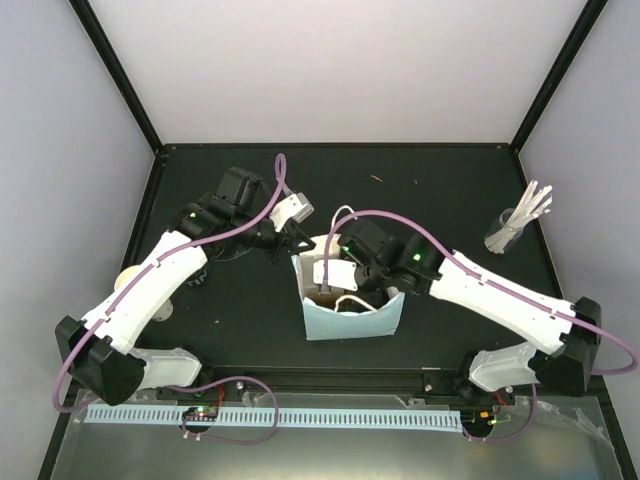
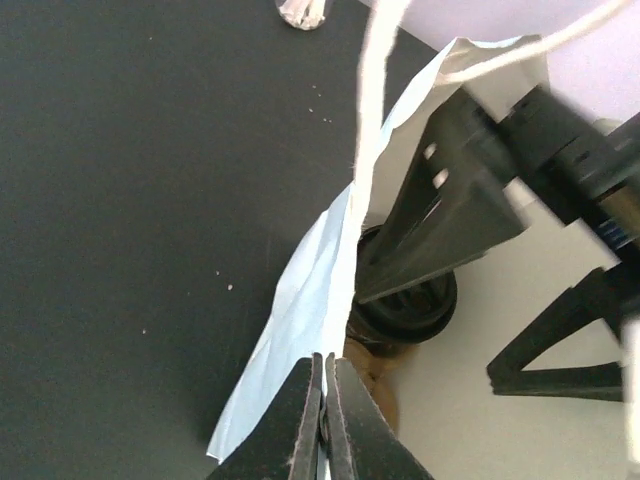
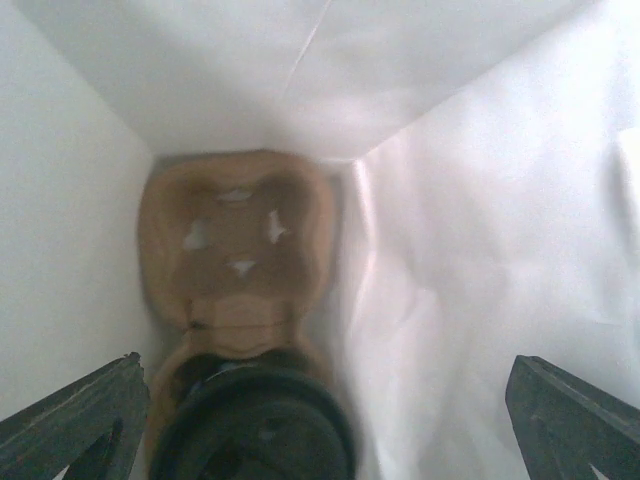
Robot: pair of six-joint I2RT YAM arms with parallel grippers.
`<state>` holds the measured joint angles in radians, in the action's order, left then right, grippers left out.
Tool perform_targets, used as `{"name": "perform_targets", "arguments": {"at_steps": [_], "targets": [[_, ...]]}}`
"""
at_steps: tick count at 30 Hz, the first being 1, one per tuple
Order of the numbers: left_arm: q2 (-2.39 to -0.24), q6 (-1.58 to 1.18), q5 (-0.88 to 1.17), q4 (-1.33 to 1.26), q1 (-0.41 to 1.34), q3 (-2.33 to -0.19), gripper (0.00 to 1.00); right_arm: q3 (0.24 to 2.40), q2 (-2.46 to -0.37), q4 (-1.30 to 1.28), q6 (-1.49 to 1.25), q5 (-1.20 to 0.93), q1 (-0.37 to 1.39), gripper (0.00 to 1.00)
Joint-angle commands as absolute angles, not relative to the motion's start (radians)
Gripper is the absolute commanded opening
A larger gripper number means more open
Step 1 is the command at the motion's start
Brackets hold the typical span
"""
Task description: Pack the takeout coffee
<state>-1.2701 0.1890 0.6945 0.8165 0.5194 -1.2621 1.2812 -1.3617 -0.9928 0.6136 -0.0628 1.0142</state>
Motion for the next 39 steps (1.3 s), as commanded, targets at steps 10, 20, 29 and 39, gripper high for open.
{"name": "perform_targets", "arguments": {"at_steps": [10, 20, 29, 39], "targets": [[-1.231, 0.213, 0.578, 0.842, 0.53, -1.308, 0.02, 1.239, -1.131, -0.726, 0.553, 0.047, 1.011, 1.0], [-1.206, 0.183, 0.512, 0.828, 0.53, -1.311, 0.01, 1.281, -1.069, -0.89, 0.341, 0.236, 1.011, 1.0], [-1.191, 0.157, 0.5, 0.801, 0.53, -1.306, 0.02, 1.395, -1.168, -1.118, 0.055, 0.578, 1.011, 1.0], [-1.185, 0.143, 0.465, 0.772, 0.529, -1.282, 0.02, 1.56, -1.359, -1.31, -0.112, 0.502, 1.011, 1.0]]}}
